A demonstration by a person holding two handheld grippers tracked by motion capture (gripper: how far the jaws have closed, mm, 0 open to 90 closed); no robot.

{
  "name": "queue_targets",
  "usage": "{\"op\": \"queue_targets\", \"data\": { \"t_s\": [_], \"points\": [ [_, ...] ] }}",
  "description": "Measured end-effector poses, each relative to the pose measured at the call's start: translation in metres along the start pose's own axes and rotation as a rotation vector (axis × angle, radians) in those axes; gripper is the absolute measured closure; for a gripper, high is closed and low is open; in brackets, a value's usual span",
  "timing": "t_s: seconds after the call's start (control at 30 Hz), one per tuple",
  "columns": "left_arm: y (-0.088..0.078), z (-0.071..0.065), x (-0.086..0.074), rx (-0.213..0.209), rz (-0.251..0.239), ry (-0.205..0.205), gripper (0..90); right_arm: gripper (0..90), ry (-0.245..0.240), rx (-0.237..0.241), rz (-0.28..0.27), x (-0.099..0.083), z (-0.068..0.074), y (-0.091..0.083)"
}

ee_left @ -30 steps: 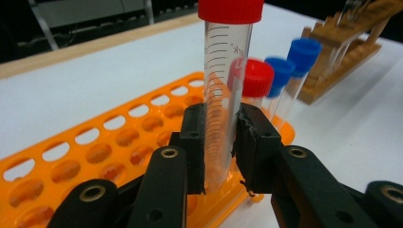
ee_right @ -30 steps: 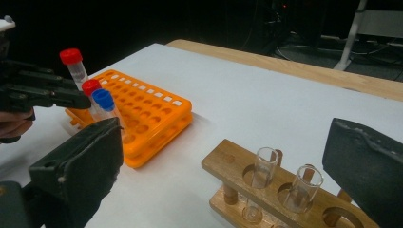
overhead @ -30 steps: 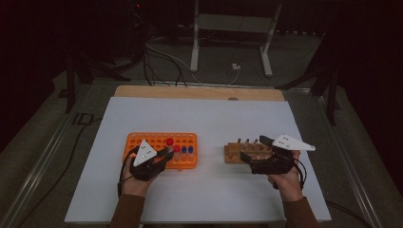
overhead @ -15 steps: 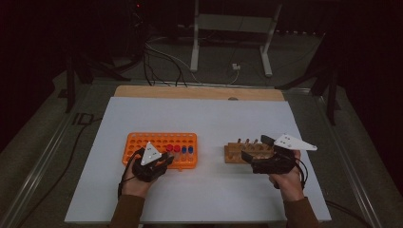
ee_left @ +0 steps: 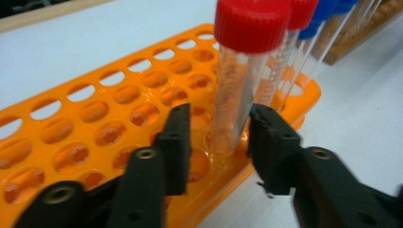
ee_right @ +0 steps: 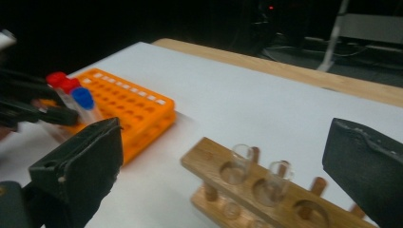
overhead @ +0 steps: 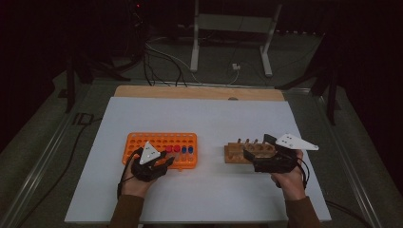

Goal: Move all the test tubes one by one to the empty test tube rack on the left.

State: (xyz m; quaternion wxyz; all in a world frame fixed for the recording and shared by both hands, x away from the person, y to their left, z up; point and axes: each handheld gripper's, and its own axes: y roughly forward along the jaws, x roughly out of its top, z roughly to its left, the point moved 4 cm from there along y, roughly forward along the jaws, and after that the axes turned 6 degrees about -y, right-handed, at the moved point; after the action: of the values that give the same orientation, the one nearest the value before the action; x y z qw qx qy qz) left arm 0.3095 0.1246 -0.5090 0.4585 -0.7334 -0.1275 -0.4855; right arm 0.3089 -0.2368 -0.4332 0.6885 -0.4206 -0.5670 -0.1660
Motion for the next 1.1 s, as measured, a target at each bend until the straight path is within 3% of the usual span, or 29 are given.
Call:
{"op": "queue_targets", "data": {
  "t_s": [0.17, 0.23, 0.37, 0.53, 0.63, 0.8, 0.9, 1.1],
  "points": [
    [-0.009, 0.005, 0.004, -0.016, -0.063, -0.062, 41.7, 0.0, 0.007, -0.018, -0.002, -0.001, -0.005, -0.001],
    [-0.012, 0.007, 0.006, -0.005, -0.083, -0.083, 30.6, 0.0, 0.005, -0.042, 0.003, -0.002, -0.008, -0.001],
    [-0.013, 0.009, 0.008, 0.004, -0.108, -0.116, 19.7, 0.1, -0.004, -0.088, 0.023, -0.007, -0.017, -0.001],
    [-0.016, 0.009, 0.010, 0.019, -0.124, -0.126, 9.5, 7.4, 0.011, -0.113, 0.038, -0.013, -0.026, 0.000],
    [-0.017, 0.011, 0.012, 0.047, -0.135, -0.135, 0.9, 18.3, 0.016, -0.110, 0.046, -0.018, -0.030, 0.003],
    [-0.020, 0.011, 0.013, 0.042, -0.154, -0.141, 0.5, 37.8, 0.002, -0.116, 0.073, -0.027, -0.031, 0.011],
    [-0.020, 0.011, 0.013, 0.004, -0.158, -0.140, 6.2, 49.5, 0.001, -0.108, 0.084, -0.031, -0.030, 0.016],
    [-0.018, 0.008, 0.013, -0.001, -0.151, -0.138, 6.6, 63.0, -0.004, -0.109, 0.108, -0.038, -0.028, 0.028]
  ]
}}
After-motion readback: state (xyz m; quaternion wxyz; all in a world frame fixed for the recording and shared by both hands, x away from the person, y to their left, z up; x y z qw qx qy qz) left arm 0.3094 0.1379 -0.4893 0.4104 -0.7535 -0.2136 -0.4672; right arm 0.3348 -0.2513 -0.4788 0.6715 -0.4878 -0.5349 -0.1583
